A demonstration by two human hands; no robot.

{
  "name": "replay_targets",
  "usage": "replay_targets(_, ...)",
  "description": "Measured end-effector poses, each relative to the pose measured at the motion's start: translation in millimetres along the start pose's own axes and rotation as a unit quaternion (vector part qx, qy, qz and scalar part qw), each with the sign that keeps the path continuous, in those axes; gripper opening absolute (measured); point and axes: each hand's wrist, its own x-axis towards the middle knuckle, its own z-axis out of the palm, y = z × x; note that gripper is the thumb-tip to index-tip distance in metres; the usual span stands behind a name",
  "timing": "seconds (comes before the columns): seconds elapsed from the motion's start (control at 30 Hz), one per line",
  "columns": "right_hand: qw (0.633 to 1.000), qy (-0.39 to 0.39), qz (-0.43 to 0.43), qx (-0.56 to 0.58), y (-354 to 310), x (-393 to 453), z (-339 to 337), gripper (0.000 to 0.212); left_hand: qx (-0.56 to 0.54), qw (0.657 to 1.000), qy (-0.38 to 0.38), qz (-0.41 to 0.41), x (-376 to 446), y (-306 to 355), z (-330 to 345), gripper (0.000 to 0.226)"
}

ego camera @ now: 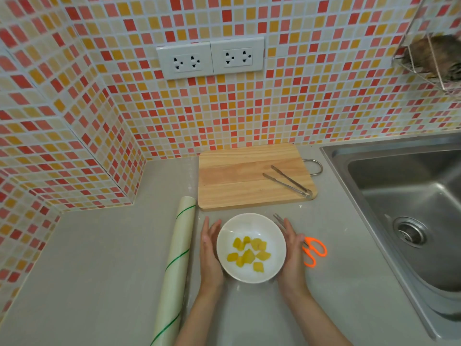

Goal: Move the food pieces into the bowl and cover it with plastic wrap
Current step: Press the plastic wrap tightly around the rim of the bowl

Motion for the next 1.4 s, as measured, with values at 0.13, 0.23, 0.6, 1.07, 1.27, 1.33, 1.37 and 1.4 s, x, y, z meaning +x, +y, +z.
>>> replay_targets(0.13, 1.000, -0.002, -0.010, 0.003, 4, 4, 14, 0.054, -0.001, 1.000, 0.006, -0.026, 1, -12, 5, 0.036)
replay_targets(0.23, 1.000, -0.013, -0.003, 0.008, 3, 9, 17, 0.039, -0.021, 0.998, 0.021, -0.049, 2, -12, 7, 0.037)
replay_targets(0.6, 0.992, -0.035, -0.072, -0.102, -15, 25, 14, 0.052, -0.031, 0.999, -0.039, -0.017, 21, -1, 4, 0.057)
replay_targets(1.07, 0.996, -0.025, -0.037, -0.083, -21, 49, 24, 0.036, 0.022, 0.998, -0.041, -0.043, 40, 2, 19, 0.041)
replay_targets(1.27, 0.998, -0.024, -0.016, -0.048, -17, 52, 25, 0.034, -0.022, 0.998, -0.032, -0.049, 41, 0, 21, 0.041)
replay_targets(1.33, 0.998, -0.028, -0.012, -0.053, -16, 54, 24, 0.034, -0.023, 0.998, -0.033, -0.049, 40, 0, 21, 0.041)
replay_targets(1.37, 0.998, -0.029, -0.011, -0.055, -16, 54, 23, 0.034, -0.020, 0.998, -0.034, -0.050, 39, 0, 21, 0.041)
replay_targets(1.4, 0.998, -0.030, -0.010, -0.054, -16, 55, 23, 0.034, -0.017, 0.998, -0.033, -0.050, 39, 0, 21, 0.041)
